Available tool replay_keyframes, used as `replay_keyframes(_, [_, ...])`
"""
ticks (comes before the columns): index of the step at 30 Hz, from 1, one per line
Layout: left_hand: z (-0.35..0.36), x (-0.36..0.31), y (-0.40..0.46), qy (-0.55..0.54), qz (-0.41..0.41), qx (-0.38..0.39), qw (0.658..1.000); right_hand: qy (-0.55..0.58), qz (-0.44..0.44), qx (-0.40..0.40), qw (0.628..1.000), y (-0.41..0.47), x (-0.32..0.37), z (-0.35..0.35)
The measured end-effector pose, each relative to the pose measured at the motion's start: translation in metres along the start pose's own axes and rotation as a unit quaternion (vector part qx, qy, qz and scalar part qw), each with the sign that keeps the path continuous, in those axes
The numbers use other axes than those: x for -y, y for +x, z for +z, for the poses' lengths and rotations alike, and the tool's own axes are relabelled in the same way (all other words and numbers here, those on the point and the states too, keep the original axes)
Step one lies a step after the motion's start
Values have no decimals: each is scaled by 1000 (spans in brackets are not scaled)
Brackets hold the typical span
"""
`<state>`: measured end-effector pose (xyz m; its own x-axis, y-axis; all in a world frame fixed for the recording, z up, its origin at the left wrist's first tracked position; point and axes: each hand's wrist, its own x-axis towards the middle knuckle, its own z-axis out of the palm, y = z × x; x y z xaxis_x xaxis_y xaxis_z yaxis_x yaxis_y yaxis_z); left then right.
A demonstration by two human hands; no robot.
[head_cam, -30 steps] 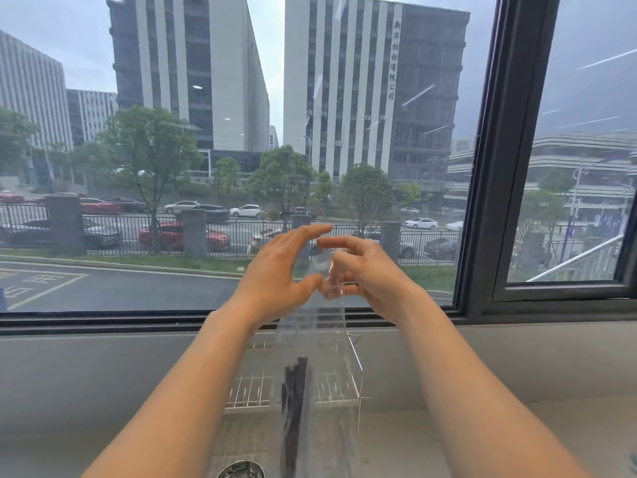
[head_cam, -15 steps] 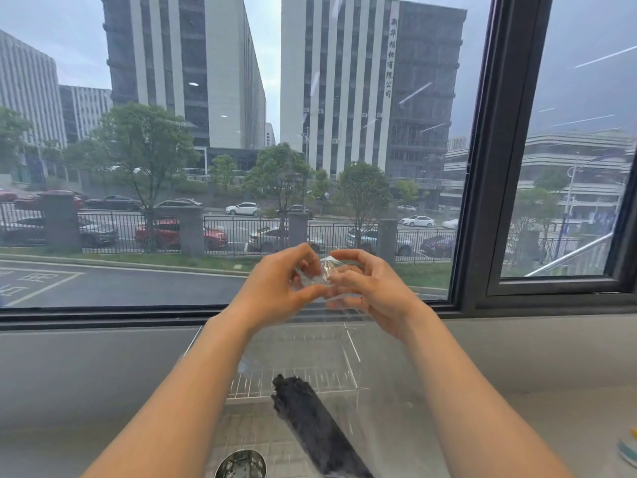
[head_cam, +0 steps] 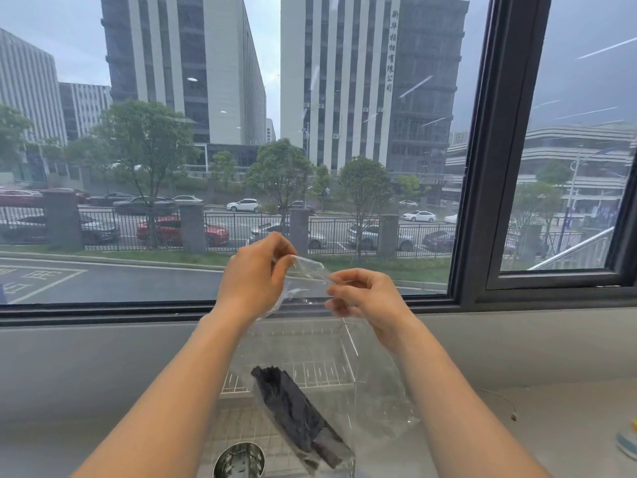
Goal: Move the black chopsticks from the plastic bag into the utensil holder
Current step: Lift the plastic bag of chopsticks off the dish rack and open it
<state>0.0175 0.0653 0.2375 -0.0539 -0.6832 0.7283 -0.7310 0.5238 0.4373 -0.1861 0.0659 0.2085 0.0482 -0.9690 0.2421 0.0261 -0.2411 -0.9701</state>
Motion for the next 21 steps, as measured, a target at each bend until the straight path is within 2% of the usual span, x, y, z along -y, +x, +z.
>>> replay_keyframes(4, [0, 6, -7, -28, -41, 22, 998, -3, 0, 2, 1000, 2, 7, 2])
replay_keyframes(7, [2, 17, -22, 64, -37, 73, 995, 12, 5, -15, 1000, 5, 8, 0])
replay_keyframes(10, [8, 29, -30, 108, -60, 72, 990, 13, 12, -15, 1000, 6, 5, -2])
replay_keyframes(18, [15, 33, -29, 55, -92, 92, 990, 8, 12, -27, 1000, 10, -2, -3])
replay_keyframes(21, [24, 31, -30, 64, -89, 77, 991, 5, 11, -12, 1000, 9, 1, -1])
